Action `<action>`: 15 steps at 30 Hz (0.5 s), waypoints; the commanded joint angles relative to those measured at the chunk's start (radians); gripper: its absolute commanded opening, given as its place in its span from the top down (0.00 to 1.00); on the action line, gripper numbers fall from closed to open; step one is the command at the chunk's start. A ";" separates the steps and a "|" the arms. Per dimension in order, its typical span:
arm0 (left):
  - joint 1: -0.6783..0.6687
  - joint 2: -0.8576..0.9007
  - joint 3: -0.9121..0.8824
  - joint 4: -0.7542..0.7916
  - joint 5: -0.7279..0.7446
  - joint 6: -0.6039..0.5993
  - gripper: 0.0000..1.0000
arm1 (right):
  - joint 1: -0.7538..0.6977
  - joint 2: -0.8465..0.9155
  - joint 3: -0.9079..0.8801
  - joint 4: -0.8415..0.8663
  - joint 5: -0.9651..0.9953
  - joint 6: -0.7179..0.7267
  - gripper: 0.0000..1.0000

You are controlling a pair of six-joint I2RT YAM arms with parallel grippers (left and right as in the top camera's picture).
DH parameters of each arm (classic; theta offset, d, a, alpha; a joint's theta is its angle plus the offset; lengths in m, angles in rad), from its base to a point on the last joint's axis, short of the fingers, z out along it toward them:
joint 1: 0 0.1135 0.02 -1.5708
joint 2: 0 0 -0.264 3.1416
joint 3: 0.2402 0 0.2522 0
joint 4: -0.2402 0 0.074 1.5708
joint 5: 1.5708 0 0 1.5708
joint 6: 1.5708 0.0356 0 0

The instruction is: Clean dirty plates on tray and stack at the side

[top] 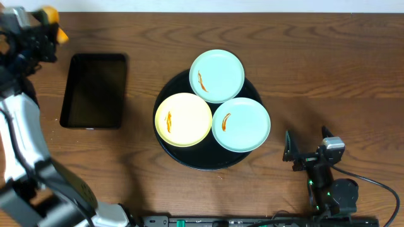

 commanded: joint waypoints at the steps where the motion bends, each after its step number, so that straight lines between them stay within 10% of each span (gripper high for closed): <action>1: -0.008 -0.037 0.022 -0.013 0.052 -0.040 0.92 | -0.006 -0.001 -0.002 -0.004 -0.004 0.014 0.01; 8: -0.046 0.118 0.003 -0.316 -0.158 0.164 0.93 | -0.006 -0.001 -0.002 -0.004 -0.004 0.014 0.01; 15: -0.018 0.172 0.015 -0.244 0.128 0.132 0.93 | -0.006 -0.001 -0.002 -0.004 -0.004 0.014 0.01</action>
